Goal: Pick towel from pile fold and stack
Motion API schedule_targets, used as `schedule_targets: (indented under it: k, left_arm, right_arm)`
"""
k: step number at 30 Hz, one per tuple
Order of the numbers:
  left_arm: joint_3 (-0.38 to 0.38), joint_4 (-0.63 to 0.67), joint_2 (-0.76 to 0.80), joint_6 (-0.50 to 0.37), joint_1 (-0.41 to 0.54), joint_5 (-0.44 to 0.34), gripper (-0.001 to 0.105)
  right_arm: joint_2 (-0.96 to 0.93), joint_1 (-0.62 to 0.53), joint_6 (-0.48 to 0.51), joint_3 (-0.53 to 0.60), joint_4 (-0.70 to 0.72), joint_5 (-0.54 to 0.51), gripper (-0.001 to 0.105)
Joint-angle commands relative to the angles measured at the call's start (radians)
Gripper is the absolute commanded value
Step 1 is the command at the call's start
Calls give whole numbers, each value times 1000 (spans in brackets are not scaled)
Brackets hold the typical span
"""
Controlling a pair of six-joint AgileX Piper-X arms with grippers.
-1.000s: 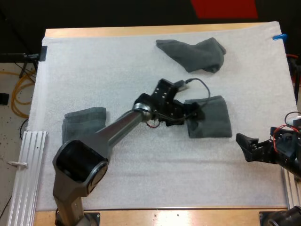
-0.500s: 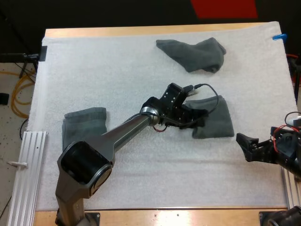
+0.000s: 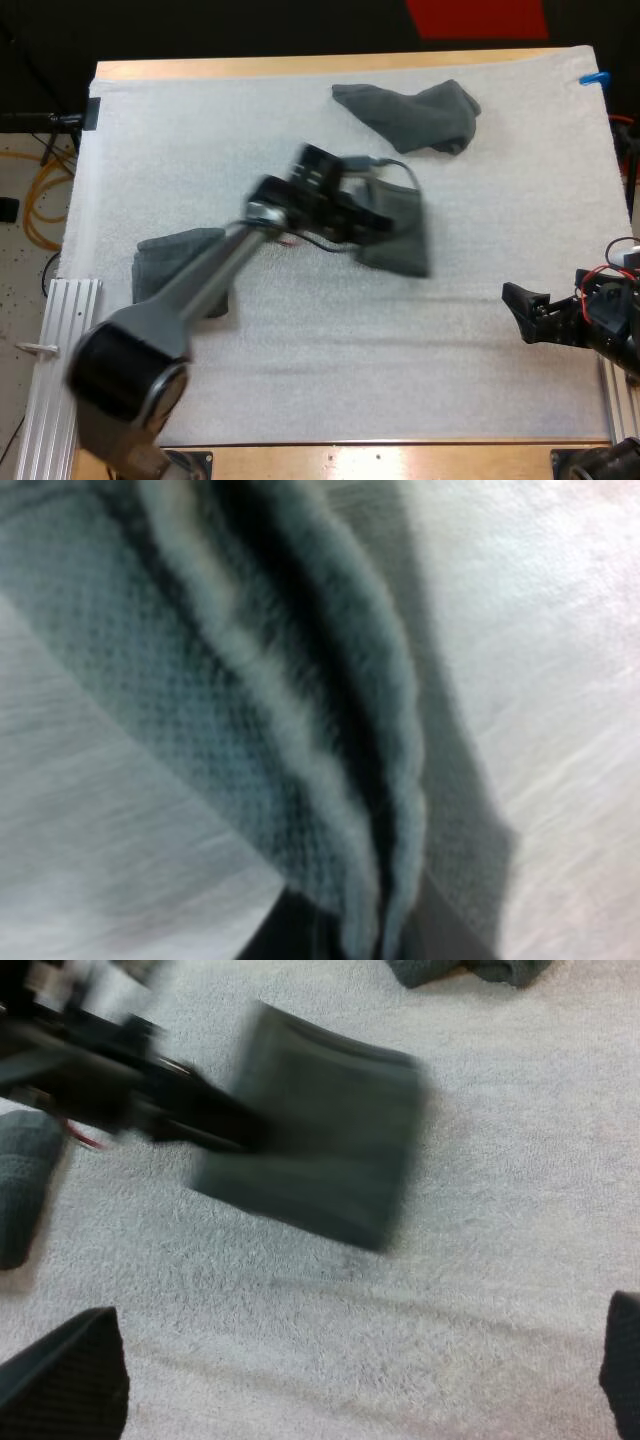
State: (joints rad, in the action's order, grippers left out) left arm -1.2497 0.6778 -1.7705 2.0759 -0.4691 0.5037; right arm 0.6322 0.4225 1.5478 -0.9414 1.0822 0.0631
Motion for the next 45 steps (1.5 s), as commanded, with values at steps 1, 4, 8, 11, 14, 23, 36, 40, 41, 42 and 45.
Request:
schedule_targets:
  k: [1,4,8,11,14,23,36,40,41,42,45]
  left_arm:
    - [-8,74,37,-73,33,-15,0]
    - [-8,245,106,-228,128,-62,0]
    - [-8,422,187,-388,252,-156,0]
    - [-8,497,235,-459,361,-166,0]
    - [-7,553,259,-491,471,-166,0]
    - [99,496,261,-505,707,-164,1]
    - [136,448,261,-518,763,-431,63]
    - [134,446,272,-483,758,-443,63]
    - [134,446,280,-480,748,-394,63]
    - [134,448,283,-480,742,-377,63]
    - [138,448,300,-483,673,-361,63]
  right_arm:
    - [-2,0,0,-3,-1,1,93]
    - [-2,0,-1,-3,-1,1,93]
    - [-2,0,-2,-3,-6,1,93]
    - [-2,0,-2,-3,-8,1,93]
    - [-2,0,-2,0,-8,1,93]
    - [-2,0,-2,0,-8,1,93]
    - [-2,0,-2,0,-8,8,93]
    - [-2,0,-2,0,-8,8,93]
    - [-2,0,-2,0,-8,8,93]
    - [-2,0,-2,0,-8,8,93]
    - [-2,0,-2,0,-8,8,93]
